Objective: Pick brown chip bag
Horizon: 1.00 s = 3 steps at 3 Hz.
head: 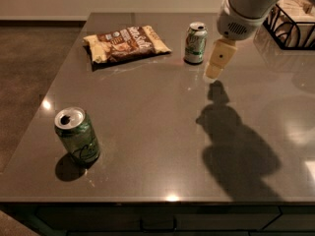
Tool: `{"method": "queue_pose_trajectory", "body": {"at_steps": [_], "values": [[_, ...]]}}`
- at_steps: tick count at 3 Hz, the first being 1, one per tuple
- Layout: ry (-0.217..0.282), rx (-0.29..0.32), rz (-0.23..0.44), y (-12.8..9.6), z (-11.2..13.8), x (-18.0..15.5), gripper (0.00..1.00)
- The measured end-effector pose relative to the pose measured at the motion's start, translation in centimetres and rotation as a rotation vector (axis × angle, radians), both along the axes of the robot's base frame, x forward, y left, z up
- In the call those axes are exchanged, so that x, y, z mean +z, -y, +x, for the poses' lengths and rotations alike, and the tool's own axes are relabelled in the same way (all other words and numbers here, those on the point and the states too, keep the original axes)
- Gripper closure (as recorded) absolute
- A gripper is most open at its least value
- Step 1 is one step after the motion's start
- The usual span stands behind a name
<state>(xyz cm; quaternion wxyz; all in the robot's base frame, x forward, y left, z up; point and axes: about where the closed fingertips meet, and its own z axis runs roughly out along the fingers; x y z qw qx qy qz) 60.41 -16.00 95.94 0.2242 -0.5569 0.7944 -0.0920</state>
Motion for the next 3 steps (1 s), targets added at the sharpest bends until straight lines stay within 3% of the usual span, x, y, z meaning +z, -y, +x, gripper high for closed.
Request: {"method": "queue_pose_trajectory", "body": {"at_steps": [1, 3], "values": [[0.053, 0.045, 0.007, -3.0, 5.7, -0.5, 0.00], [0.075, 0.172, 0.006, -10.7, 14.3, -1.9, 0.00]]}}
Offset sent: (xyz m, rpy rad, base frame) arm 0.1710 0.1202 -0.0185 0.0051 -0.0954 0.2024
